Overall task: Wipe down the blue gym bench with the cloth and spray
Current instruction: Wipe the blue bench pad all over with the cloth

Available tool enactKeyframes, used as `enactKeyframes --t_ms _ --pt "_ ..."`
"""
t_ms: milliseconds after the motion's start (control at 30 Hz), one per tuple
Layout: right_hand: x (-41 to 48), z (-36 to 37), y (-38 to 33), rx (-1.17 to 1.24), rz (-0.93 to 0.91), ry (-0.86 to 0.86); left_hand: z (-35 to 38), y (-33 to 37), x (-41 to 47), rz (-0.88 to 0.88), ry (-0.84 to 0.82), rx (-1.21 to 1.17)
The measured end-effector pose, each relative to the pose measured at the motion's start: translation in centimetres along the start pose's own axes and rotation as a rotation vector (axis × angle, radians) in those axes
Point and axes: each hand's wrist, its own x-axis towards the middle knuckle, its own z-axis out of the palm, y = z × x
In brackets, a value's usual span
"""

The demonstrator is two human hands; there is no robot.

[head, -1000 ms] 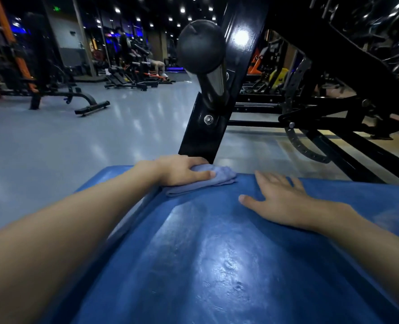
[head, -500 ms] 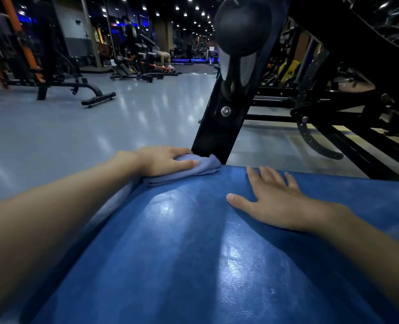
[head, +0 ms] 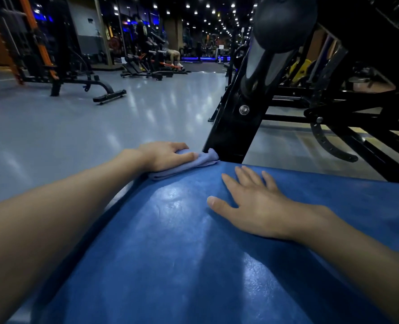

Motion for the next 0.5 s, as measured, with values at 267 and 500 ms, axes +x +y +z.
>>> enactKeyframes --t_ms 267,500 --pt "0.6 1.3 -4.5 -0.015 -0.101 0.030 -0.1 -3.2 -2.8 -0.172 0.083 -0.113" --pt "0.0 0.9 -4.7 0.001 -0.087 0.050 0.9 -5.4 -8.7 -0.338 0.099 -0.281"
